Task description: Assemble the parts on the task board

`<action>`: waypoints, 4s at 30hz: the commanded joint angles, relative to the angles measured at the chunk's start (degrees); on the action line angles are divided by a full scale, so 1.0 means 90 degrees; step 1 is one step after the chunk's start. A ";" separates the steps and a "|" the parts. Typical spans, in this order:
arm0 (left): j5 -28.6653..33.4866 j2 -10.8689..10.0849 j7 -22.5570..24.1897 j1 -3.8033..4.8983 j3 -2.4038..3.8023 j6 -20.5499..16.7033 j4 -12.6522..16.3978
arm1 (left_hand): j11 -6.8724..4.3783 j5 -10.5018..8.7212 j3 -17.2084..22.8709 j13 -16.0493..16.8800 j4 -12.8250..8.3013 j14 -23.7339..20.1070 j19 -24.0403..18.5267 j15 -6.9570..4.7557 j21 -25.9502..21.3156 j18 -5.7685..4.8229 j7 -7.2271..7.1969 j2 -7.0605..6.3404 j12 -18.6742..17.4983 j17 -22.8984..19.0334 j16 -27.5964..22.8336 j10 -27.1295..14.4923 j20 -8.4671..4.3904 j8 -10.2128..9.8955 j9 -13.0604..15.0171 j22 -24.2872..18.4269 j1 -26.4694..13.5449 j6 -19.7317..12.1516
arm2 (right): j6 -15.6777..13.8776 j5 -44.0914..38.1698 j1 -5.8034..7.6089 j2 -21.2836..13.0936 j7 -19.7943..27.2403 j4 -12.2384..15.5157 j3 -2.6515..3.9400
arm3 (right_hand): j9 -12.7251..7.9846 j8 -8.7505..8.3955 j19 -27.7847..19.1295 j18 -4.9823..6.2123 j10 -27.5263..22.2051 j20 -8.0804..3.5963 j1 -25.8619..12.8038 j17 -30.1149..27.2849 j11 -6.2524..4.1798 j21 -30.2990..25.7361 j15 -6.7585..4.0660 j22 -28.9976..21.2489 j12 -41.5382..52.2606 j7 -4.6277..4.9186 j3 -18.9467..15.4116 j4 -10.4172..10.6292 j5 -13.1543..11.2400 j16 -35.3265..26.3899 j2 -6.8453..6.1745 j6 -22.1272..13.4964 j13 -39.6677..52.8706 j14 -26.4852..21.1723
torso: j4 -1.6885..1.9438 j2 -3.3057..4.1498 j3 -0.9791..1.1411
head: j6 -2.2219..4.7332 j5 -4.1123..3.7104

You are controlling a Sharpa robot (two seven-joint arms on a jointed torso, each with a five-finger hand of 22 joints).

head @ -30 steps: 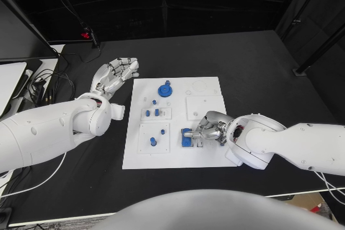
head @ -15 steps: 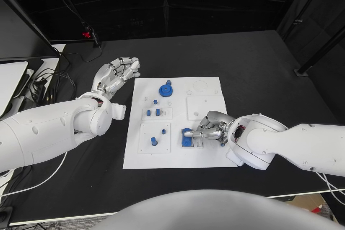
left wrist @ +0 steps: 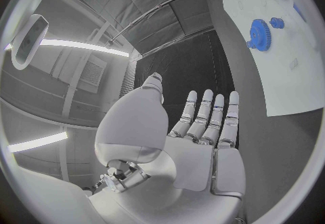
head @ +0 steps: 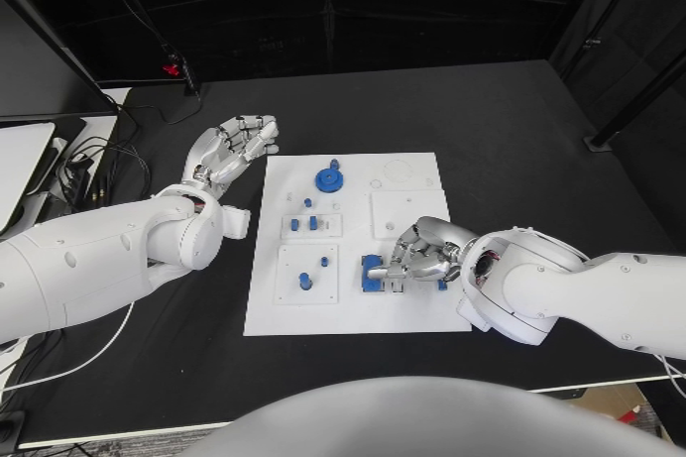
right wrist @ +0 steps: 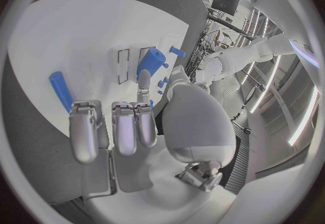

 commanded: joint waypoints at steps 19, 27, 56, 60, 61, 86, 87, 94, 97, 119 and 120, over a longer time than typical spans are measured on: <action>0.0002 0.0002 0.0717 -0.0010 0.0006 0.0095 0.0000 | 0.0003 0.0049 -0.0032 -0.0009 -0.0008 -0.0053 0.0000 0.0012 0.0007 -0.0013 0.0904 0.0070 0.0052 -0.0020 0.0035 -0.0063 -0.0005 0.0048 -0.0007 -0.0014 -0.0011 -0.0054 | 0.0668 -0.0529 0.0002 0.0245 -0.0215 -0.0143 0.0000 | 0.0648 0.0493 0.0673 -0.0046 0.0663 -0.0080 0.0738 0.1677 -0.0097 0.0021 -0.0061 0.1677 0.0016 -0.0061 0.0305 -0.0059 -0.0026 0.0016 0.0406 -0.0306 0.1676 0.0673 | 0.0012 -0.0007 -0.0004 | 0.0001 -0.0029; 0.0002 -0.0006 0.0708 -0.0011 0.0006 0.0096 0.0002 | 0.0003 0.0049 -0.0032 -0.0009 -0.0008 -0.0053 0.0000 0.0012 0.0007 -0.0013 0.0904 0.0070 0.0052 -0.0020 0.0035 -0.0063 -0.0005 0.0048 -0.0007 -0.0014 -0.0011 -0.0054 | 0.0670 -0.0575 0.0002 0.0341 -0.0258 -0.0253 0.0000 | 0.0749 0.0538 0.0673 -0.0046 0.0663 -0.0083 0.0927 0.1677 -0.0113 0.0021 -0.0065 0.1677 0.0016 -0.0082 0.0357 -0.0066 -0.0010 0.0016 0.0558 -0.0311 0.1676 0.0673 | 0.0003 -0.0008 -0.0008 | 0.0001 -0.0028; 0.0002 0.0029 0.0674 -0.0030 0.0006 0.0121 -0.0021 | 0.0003 0.0054 -0.0038 -0.0012 -0.0008 -0.0056 -0.0009 0.0013 0.0006 -0.0014 0.0905 0.0076 0.0060 -0.0031 0.0043 -0.0069 -0.0005 0.0055 -0.0007 -0.0026 -0.0008 -0.0060 | 0.0324 -0.0610 -0.0008 0.0170 -0.0083 -0.0143 -0.0003 | 0.0863 0.0400 0.0673 -0.0046 0.0663 -0.0099 0.1432 0.1677 -0.0106 0.0021 -0.0078 0.1677 0.0016 -0.0065 0.0447 -0.0090 0.0304 0.0016 0.0610 -0.0436 0.1676 0.0673 | 0.0009 -0.0002 -0.0004 | 0.0001 -0.0127; 0.0002 0.0023 0.0674 -0.0031 0.0006 0.0119 -0.0019 | 0.0003 0.0054 -0.0038 -0.0012 -0.0008 -0.0056 -0.0009 0.0013 0.0006 -0.0014 0.0905 0.0076 0.0060 -0.0031 0.0043 -0.0069 -0.0005 0.0055 -0.0007 -0.0026 -0.0008 -0.0060 | -0.0273 -0.0526 -0.0009 -0.0089 0.0307 -0.0061 -0.0004 | 0.0847 0.0295 0.0673 -0.0046 0.0663 -0.0081 0.1349 0.1677 -0.0051 0.0021 -0.0053 0.1677 0.0016 -0.0006 0.0367 -0.0053 0.0618 0.0016 0.0531 -0.0512 0.1676 0.0673 | 0.0018 -0.0005 -0.0005 | 0.0001 -0.0126; 0.0002 0.0022 0.0675 -0.0031 0.0006 0.0119 -0.0020 | 0.0003 0.0054 -0.0038 -0.0012 -0.0008 -0.0056 -0.0009 0.0013 0.0006 -0.0014 0.0905 0.0076 0.0060 -0.0031 0.0043 -0.0069 -0.0005 0.0055 -0.0007 -0.0026 -0.0008 -0.0060 | -0.0414 -0.0472 -0.0009 -0.0167 0.0446 -0.0039 -0.0004 | 0.0847 0.0279 0.0673 -0.0046 0.0663 -0.0077 0.1339 0.1677 -0.0043 0.0021 -0.0048 0.1677 0.0016 0.0004 0.0348 -0.0054 0.0666 0.0016 0.0519 -0.0527 0.1676 0.0673 | 0.0018 -0.0008 -0.0006 | 0.0001 -0.0125; 0.0002 0.0021 0.0675 -0.0038 0.0006 0.0107 -0.0039 | 0.0003 0.0054 -0.0038 -0.0012 -0.0008 -0.0056 -0.0009 0.0013 0.0006 -0.0014 0.0905 0.0076 0.0060 -0.0031 0.0043 -0.0069 -0.0005 0.0055 -0.0007 -0.0026 -0.0008 -0.0060 | 0.0397 -0.0961 -0.0084 -0.1781 -0.0185 0.0299 -0.0017 | 0.0194 -0.0404 0.0673 -0.0046 0.0663 0.0332 0.0810 0.1677 0.0457 0.0021 0.0388 0.1677 0.0016 0.0545 -0.0096 -0.0030 0.1282 0.0016 0.0753 -0.1464 0.1676 0.0673 | -0.0004 -0.0009 -0.0009 | 0.0001 -0.0452; 0.0002 0.0020 0.0675 -0.0039 0.0006 0.0108 -0.0040 | 0.0003 0.0054 -0.0038 -0.0012 -0.0008 -0.0056 -0.0009 0.0013 0.0006 -0.0014 0.0905 0.0076 0.0060 -0.0031 0.0043 -0.0069 -0.0005 0.0055 -0.0007 -0.0026 -0.0008 -0.0060 | 0.0493 -0.1030 -0.0088 -0.1787 -0.0283 0.0300 -0.0017 | 0.0193 -0.0371 0.0673 -0.0046 0.0663 0.0334 0.0784 0.1677 0.0452 0.0021 0.0385 0.1677 0.0016 0.0538 -0.0113 -0.0026 0.1284 0.0016 0.0759 -0.1442 0.1676 0.0673 | -0.0003 -0.0010 -0.0006 | 0.0001 -0.0460; 0.0002 0.0001 0.0679 -0.0048 0.0006 0.0109 -0.0030 | 0.0003 0.0054 -0.0038 -0.0012 -0.0008 -0.0056 -0.0009 0.0013 0.0006 -0.0014 0.0905 0.0076 0.0060 -0.0031 0.0043 -0.0069 -0.0005 0.0055 -0.0007 -0.0026 -0.0008 -0.0060 | 0.0897 -0.1325 -0.0107 -0.1716 -0.0668 0.0295 -0.0018 | 0.0174 -0.0209 0.0673 -0.0046 0.0663 0.0331 0.0620 0.1677 0.0415 0.0021 0.0363 0.1677 0.0016 0.0491 -0.0203 -0.0022 0.1254 0.0016 0.0793 -0.1337 0.1676 0.0673 | 0.0021 -0.0004 0.0000 | 0.0001 -0.0508; 0.0002 -0.0008 0.0678 -0.0050 0.0006 0.0105 -0.0026 | 0.0003 0.0054 -0.0038 -0.0012 -0.0008 -0.0056 -0.0009 0.0013 0.0006 -0.0014 0.0905 0.0076 0.0060 -0.0031 0.0043 -0.0069 -0.0005 0.0055 -0.0007 -0.0026 -0.0008 -0.0060 | 0.0985 -0.1388 -0.0116 -0.1672 -0.0737 0.0284 -0.0018 | 0.0169 -0.0160 0.0673 -0.0046 0.0663 0.0325 0.0577 0.1677 0.0399 0.0021 0.0353 0.1677 0.0016 0.0473 -0.0222 -0.0022 0.1244 0.0016 0.0808 -0.1296 0.1676 0.0673 | 0.0013 -0.0005 -0.0004 | 0.0001 -0.0496; 0.0002 -0.0017 0.0664 -0.0052 0.0006 0.0133 -0.0001 | 0.0004 0.0065 -0.0049 -0.0017 -0.0008 -0.0061 -0.0016 0.0014 0.0005 -0.0016 0.0905 0.0092 0.0079 -0.0053 0.0060 -0.0078 -0.0005 0.0069 -0.0008 -0.0035 0.0002 -0.0069 | 0.1325 -0.1483 -0.0164 -0.1165 -0.0860 -0.0036 -0.0019 | 0.0134 -0.0056 0.0673 -0.0046 0.0663 0.0298 0.0490 0.1677 0.0350 0.0021 0.0321 0.1677 0.0016 0.0415 -0.0247 -0.0028 0.1213 0.0016 0.0903 -0.1183 0.1676 0.0673 | 0.0028 -0.0001 -0.0001 | 0.0001 -0.0479; 0.0002 -0.0017 0.0663 -0.0052 0.0006 0.0133 0.0001 | 0.0004 0.0065 -0.0049 -0.0017 -0.0008 -0.0061 -0.0016 0.0014 0.0005 -0.0016 0.0905 0.0092 0.0079 -0.0053 0.0060 -0.0078 -0.0005 0.0069 -0.0008 -0.0035 0.0002 -0.0069 | 0.1357 -0.1486 -0.0166 -0.1139 -0.0870 -0.0066 -0.0019 | 0.0133 -0.0055 0.0673 -0.0046 0.0663 0.0297 0.0490 0.1677 0.0349 0.0021 0.0320 0.1677 0.0016 0.0414 -0.0247 -0.0028 0.1211 0.0016 0.0905 -0.1181 0.1676 0.0673 | 0.0025 -0.0002 -0.0004 | 0.0001 -0.0468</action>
